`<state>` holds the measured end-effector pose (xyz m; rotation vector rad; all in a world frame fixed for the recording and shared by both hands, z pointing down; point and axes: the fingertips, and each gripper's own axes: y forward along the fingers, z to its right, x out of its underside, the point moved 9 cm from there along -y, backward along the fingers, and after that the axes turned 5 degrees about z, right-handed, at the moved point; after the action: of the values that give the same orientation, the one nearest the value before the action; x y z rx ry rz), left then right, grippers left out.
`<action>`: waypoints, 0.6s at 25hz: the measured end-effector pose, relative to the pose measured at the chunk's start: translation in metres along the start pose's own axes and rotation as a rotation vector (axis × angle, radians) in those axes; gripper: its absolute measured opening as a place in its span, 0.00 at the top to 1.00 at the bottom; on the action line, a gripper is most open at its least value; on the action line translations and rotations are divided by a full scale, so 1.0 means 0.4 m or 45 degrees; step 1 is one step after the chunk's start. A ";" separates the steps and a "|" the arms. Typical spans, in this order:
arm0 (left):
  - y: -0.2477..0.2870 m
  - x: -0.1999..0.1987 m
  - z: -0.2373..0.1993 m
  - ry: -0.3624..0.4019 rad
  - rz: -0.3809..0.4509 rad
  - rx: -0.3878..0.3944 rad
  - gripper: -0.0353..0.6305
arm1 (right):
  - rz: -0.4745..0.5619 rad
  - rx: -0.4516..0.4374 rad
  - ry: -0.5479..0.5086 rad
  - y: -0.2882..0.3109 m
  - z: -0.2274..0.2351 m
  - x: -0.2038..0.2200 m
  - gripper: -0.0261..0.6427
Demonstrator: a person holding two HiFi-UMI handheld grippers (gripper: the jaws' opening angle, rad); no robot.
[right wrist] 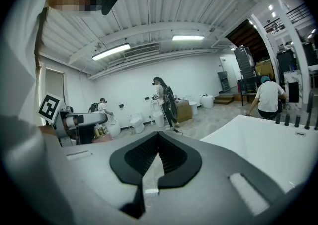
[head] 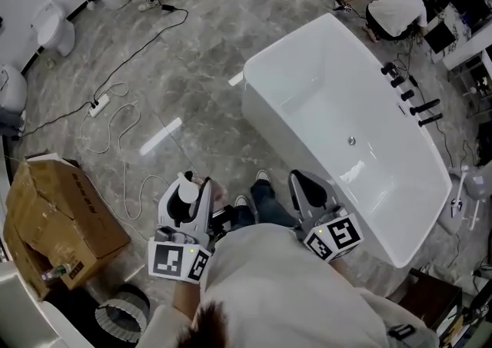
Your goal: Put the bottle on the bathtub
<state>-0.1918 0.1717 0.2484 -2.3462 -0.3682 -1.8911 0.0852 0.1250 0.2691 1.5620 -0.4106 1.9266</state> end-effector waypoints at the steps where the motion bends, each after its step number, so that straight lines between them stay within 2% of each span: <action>1: 0.013 -0.001 0.000 0.000 -0.002 -0.011 0.64 | -0.006 -0.005 0.000 0.011 0.013 -0.006 0.96; 15: 0.200 -0.042 0.003 0.034 0.064 -0.140 0.64 | 0.002 -0.101 -0.021 0.168 0.206 -0.091 0.96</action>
<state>-0.1736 0.0926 0.2375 -2.3711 -0.2058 -1.9645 0.1097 0.0154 0.2645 1.5279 -0.4892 1.8763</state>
